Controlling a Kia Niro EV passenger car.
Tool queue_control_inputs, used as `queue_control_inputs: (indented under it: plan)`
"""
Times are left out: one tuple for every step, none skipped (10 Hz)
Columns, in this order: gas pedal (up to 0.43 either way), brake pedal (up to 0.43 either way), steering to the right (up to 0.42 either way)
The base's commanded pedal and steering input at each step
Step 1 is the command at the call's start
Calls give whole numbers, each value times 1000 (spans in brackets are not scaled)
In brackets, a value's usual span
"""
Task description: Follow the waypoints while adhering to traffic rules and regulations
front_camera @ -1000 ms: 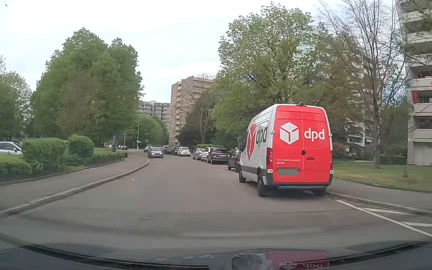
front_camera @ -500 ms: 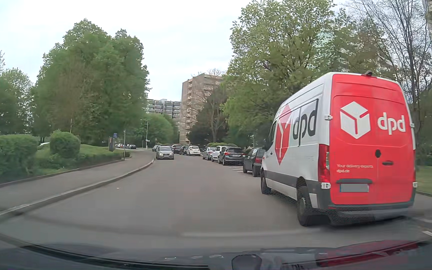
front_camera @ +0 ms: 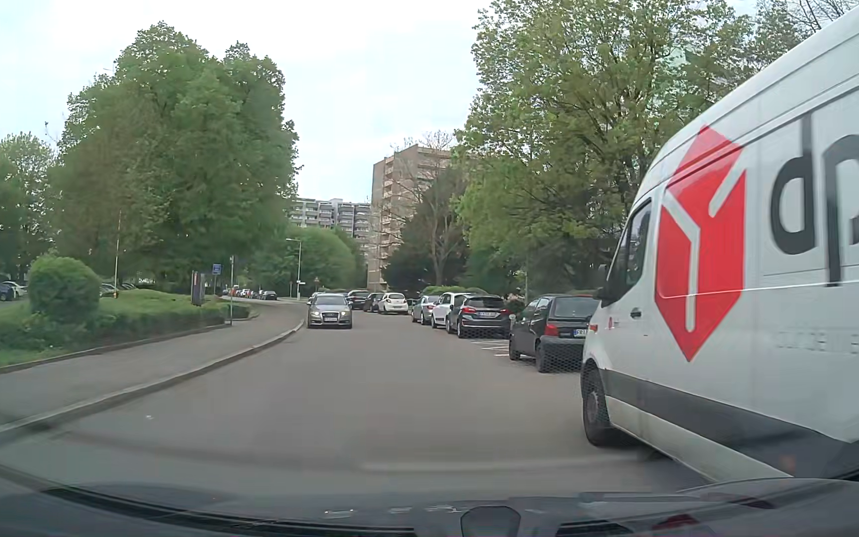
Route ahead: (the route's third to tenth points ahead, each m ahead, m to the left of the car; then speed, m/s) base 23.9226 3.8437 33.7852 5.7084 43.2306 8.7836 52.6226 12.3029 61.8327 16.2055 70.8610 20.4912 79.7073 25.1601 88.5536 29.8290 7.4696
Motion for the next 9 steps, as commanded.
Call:
queue_control_inputs:
  plan:
    - [39, 0, -16]
    - [39, 0, -15]
    - [39, 0, -16]
    - [39, 0, -16]
    - [39, 0, -16]
    - [39, 0, -16]
    - [39, 0, -16]
    - [39, 0, -17]
    - [39, 0, -18]
